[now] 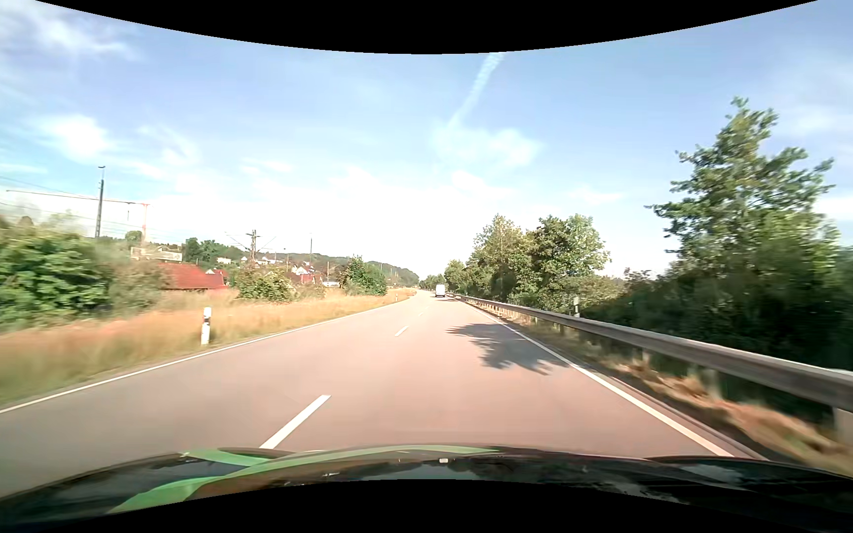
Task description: Follow the waypoints while adhering to traffic rules and regulations
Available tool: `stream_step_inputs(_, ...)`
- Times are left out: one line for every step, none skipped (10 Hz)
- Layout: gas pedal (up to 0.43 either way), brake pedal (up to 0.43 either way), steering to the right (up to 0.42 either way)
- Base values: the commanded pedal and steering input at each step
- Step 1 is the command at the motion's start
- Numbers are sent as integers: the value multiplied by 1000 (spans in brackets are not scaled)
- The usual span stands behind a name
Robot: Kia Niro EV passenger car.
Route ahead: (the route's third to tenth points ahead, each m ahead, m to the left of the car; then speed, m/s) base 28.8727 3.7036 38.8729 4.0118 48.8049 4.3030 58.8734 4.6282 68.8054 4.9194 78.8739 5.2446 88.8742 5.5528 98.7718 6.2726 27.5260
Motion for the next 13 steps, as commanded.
stream_step_inputs(197,0,-4)
stream_step_inputs(197,0,-4)
stream_step_inputs(197,0,-4)
stream_step_inputs(197,0,-4)
stream_step_inputs(197,0,-4)
stream_step_inputs(197,0,-4)
stream_step_inputs(197,0,-4)
stream_step_inputs(197,0,-4)
stream_step_inputs(197,0,-4)
stream_step_inputs(197,0,-4)
stream_step_inputs(197,0,-4)
stream_step_inputs(197,0,-4)
stream_step_inputs(197,0,-4)
